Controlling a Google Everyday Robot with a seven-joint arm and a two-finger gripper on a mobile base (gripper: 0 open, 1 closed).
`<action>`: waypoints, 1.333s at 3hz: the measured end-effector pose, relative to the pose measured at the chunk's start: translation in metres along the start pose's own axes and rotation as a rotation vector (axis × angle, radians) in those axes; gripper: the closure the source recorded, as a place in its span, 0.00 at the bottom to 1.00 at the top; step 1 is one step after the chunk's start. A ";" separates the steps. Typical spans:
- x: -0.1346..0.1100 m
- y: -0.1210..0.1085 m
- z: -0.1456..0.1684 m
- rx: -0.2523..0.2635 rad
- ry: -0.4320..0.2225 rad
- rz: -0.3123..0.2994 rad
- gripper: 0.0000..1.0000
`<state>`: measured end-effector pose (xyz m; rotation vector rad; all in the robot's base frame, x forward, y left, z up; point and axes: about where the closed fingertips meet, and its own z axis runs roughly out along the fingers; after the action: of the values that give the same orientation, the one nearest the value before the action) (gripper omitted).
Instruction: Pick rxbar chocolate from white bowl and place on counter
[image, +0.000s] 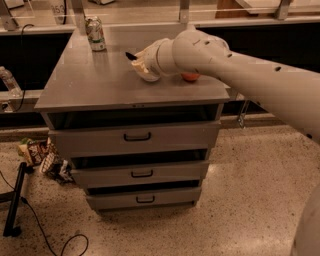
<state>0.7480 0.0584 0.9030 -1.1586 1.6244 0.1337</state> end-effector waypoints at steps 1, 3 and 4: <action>-0.013 -0.011 0.010 0.008 -0.037 -0.029 1.00; -0.070 -0.054 0.044 0.077 -0.136 -0.138 1.00; -0.092 -0.077 0.055 0.130 -0.171 -0.167 1.00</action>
Offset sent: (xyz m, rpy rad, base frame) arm 0.0675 0.0361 0.0603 0.0066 -0.1977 0.0557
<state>0.8361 0.1076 0.9876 -1.1452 1.3604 0.0187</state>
